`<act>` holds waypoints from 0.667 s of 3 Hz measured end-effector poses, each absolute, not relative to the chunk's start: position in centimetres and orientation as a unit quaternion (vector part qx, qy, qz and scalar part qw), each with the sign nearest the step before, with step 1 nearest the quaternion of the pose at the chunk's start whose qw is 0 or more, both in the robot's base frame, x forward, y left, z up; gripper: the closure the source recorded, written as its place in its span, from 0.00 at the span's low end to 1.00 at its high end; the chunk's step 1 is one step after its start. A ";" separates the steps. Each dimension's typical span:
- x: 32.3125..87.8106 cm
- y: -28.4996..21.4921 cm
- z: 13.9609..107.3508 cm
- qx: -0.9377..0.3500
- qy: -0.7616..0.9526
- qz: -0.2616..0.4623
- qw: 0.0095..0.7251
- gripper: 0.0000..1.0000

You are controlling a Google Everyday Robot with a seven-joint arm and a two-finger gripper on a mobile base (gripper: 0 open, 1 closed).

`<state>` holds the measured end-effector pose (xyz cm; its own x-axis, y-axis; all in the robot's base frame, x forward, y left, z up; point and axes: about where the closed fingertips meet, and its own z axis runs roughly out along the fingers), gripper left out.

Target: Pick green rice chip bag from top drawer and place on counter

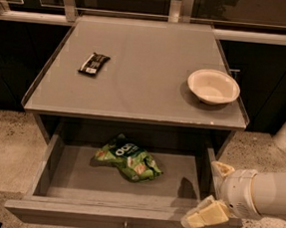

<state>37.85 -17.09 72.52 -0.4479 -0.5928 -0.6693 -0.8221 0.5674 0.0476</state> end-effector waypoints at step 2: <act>45.2 -12.7 71.2 -0.390 0.791 0.210 0.421 0.00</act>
Offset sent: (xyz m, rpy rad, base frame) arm 0.1158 0.0696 -0.0153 0.2559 -0.2678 -0.0723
